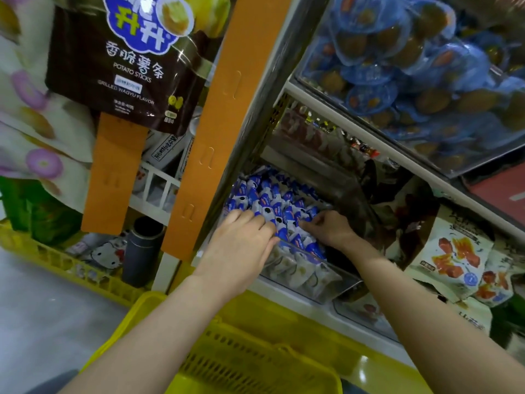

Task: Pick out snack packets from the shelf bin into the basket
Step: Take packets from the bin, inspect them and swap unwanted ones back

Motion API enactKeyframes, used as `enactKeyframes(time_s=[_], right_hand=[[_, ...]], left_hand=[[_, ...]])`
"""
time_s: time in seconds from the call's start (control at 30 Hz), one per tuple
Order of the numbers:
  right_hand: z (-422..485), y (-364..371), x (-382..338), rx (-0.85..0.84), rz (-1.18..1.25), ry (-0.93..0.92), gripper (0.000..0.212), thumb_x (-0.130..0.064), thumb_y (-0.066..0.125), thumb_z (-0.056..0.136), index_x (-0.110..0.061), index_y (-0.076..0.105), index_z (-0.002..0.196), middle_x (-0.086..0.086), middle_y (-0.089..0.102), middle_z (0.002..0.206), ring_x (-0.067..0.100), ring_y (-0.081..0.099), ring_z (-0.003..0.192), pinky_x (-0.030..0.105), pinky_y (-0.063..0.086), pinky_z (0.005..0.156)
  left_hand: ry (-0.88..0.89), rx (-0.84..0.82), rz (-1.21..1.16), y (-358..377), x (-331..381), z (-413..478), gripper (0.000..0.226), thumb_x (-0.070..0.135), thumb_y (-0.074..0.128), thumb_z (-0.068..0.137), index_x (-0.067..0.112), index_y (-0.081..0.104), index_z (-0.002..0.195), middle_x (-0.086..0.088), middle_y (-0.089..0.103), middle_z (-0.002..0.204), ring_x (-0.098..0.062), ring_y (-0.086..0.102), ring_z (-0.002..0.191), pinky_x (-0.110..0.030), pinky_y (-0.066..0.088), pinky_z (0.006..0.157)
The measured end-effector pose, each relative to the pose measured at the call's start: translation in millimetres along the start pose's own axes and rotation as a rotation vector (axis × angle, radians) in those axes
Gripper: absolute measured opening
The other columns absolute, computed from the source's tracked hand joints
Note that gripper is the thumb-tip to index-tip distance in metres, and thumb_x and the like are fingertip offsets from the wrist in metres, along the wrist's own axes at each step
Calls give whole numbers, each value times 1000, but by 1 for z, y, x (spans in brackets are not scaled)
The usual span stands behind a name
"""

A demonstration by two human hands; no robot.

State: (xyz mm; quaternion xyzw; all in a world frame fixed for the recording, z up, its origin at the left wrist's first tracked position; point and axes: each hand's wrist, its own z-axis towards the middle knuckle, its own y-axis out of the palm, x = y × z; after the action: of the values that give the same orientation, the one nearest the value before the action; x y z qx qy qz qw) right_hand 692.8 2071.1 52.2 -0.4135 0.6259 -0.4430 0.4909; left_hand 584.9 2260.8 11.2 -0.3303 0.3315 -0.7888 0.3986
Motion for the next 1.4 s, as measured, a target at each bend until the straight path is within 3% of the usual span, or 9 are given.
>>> enactKeyframes(time_s=[0.1, 0.2, 0.27, 0.37, 0.47, 0.77, 0.87, 1.1, 1.4], right_hand=[[2, -5, 2, -47, -31, 52, 41, -40, 59, 87, -16, 46, 56, 1, 48, 55, 13, 45, 50, 24, 34, 48], [-2, -8, 0, -56, -146, 47, 36, -41, 55, 90, -14, 50, 67, 3, 52, 64, 14, 49, 57, 26, 35, 51], [-2, -7, -5, 80, -194, -64, 26, -38, 54, 90, -12, 56, 87, 4, 58, 80, 15, 54, 69, 28, 41, 60], [4, -7, -26, 266, 30, -364, 27, -29, 55, 91, -13, 57, 113, 2, 62, 98, 11, 57, 85, 28, 47, 77], [21, -4, -56, 152, 166, -527, 31, -24, 53, 93, -10, 57, 120, 7, 63, 114, 10, 55, 96, 20, 39, 81], [72, 14, -91, -182, 77, -563, 42, -22, 54, 92, -13, 46, 132, 7, 47, 137, 19, 47, 120, 26, 36, 94], [80, 13, -91, -194, 48, -574, 45, -22, 57, 90, -13, 46, 132, 8, 47, 137, 22, 46, 123, 32, 38, 102], [83, 12, -92, -180, 74, -543, 40, -16, 66, 83, -9, 57, 122, 10, 52, 132, 23, 49, 120, 29, 40, 98], [75, 9, -95, 31, 235, -524, 19, -4, 65, 81, -2, 68, 100, 14, 64, 113, 26, 58, 106, 31, 45, 95]], left_hand=[[5, -1, -1, 0, -1, 0, 31, 34, 32, 99, 19, 58, 108, 2, 63, 103, -18, 53, 100, -32, 33, 91], [7, -15, 29, -3, -3, 1, 30, 32, 35, 97, 19, 61, 101, 1, 65, 97, -19, 56, 94, -33, 38, 87], [-6, -20, 34, -4, -6, 2, 32, 33, 34, 96, 18, 63, 97, 0, 65, 93, -21, 58, 92, -34, 40, 87], [-3, -7, 77, -7, -12, 1, 26, 30, 43, 93, 16, 64, 88, -1, 65, 84, -23, 61, 82, -36, 46, 80], [10, -6, 89, -7, -15, 2, 28, 29, 41, 91, 14, 64, 85, -1, 65, 81, -23, 62, 78, -35, 48, 76], [55, 33, 133, -5, -21, 5, 35, 31, 31, 91, 20, 63, 81, 5, 63, 77, -17, 59, 73, -28, 39, 72], [61, 25, 137, -5, -22, 6, 34, 31, 32, 91, 20, 63, 82, 5, 63, 77, -16, 58, 73, -27, 36, 71], [46, 43, 128, -2, -20, 5, 33, 29, 33, 91, 19, 63, 82, 5, 61, 76, -16, 57, 72, -29, 43, 70], [38, 47, 136, -2, -18, 3, 30, 28, 35, 91, 17, 61, 82, 4, 59, 76, -17, 55, 70, -29, 39, 72]])
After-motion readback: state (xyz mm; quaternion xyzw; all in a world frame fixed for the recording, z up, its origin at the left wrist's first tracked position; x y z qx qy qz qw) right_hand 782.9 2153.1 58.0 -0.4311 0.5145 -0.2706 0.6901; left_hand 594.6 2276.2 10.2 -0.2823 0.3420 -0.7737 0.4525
